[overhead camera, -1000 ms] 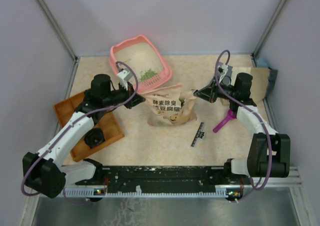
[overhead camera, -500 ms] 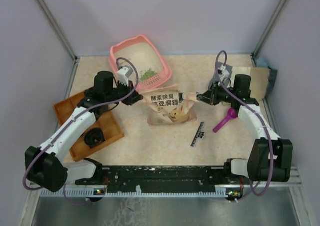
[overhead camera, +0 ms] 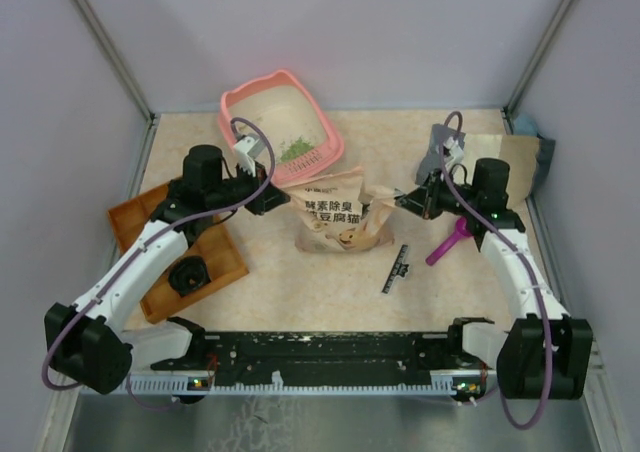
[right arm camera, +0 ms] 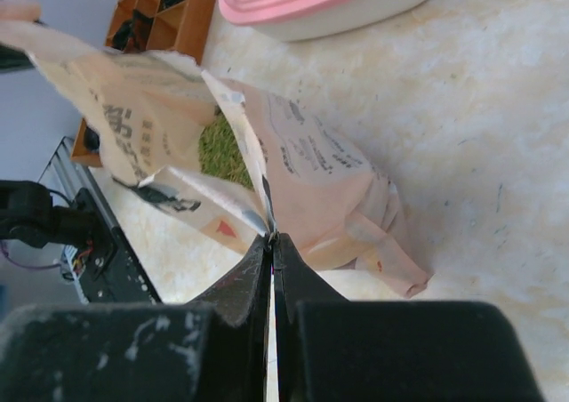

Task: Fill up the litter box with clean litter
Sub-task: Close the cat litter bag at the center of the board.

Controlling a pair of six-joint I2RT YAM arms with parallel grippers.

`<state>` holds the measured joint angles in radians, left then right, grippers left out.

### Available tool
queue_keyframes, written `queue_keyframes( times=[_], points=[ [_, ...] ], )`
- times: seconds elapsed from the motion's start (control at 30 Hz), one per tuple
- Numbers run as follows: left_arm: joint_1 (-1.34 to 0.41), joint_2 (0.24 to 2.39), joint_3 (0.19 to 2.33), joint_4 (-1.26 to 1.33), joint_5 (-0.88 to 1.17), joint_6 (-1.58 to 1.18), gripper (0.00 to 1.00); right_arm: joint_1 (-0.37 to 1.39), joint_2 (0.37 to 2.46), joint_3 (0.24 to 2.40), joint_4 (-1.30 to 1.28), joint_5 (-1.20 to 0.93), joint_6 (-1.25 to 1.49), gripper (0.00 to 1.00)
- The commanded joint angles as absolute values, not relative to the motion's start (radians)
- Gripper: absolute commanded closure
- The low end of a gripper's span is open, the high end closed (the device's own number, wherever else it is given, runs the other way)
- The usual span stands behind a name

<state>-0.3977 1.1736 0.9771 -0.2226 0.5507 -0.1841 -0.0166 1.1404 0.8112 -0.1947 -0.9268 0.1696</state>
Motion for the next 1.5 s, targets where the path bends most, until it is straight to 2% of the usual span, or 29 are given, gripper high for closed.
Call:
queue_keyframes(
  times=[0.0, 0.17, 0.33, 0.37, 0.47, 0.67, 1.0, 1.17, 1.33, 1.43, 1.47],
  points=[
    [-0.394, 1.152, 1.018, -0.128, 0.536, -0.175, 1.0, 0.011, 0.971, 0.71, -0.117, -0.937, 0.283, 1.0],
    [-0.393, 1.217, 1.048, -0.037, 0.506, -0.166, 1.0, 0.032, 0.841, 0.625, -0.11, -0.928, 0.327, 1.0],
    [-0.395, 1.266, 1.067, 0.06, 0.526, -0.169, 1.0, 0.068, 0.753, 0.552, 0.039, -0.994, 0.451, 1.0],
    [-0.396, 1.264, 1.066, 0.064, 0.532, -0.166, 0.97, 0.079, 0.736, 0.54, 0.063, -0.993, 0.468, 1.0],
    [-0.394, 1.232, 1.036, 0.074, 0.532, -0.154, 0.77, 0.109, 0.699, 0.518, 0.092, -0.999, 0.483, 1.0],
    [-0.394, 1.165, 0.888, 0.209, 0.616, -0.172, 0.52, 0.129, 0.679, 0.49, 0.108, -1.008, 0.453, 1.0],
    [-0.382, 1.155, 0.766, 0.306, 0.781, -0.192, 0.34, 0.128, 0.68, 0.517, 0.056, -0.988, 0.407, 1.0],
    [-0.371, 1.231, 0.802, 0.322, 0.794, -0.18, 0.32, 0.128, 0.669, 0.525, -0.006, -0.994, 0.358, 1.0],
    [-0.371, 1.326, 0.85, 0.414, 0.891, -0.224, 0.32, 0.129, 0.666, 0.53, -0.061, -0.968, 0.321, 1.0],
    [-0.371, 1.381, 0.882, 0.402, 0.943, -0.219, 0.35, 0.129, 0.666, 0.531, -0.085, -0.959, 0.306, 1.0],
    [-0.371, 1.39, 0.885, 0.406, 0.951, -0.225, 0.4, 0.129, 0.666, 0.533, -0.096, -0.952, 0.3, 1.0]
  ],
)
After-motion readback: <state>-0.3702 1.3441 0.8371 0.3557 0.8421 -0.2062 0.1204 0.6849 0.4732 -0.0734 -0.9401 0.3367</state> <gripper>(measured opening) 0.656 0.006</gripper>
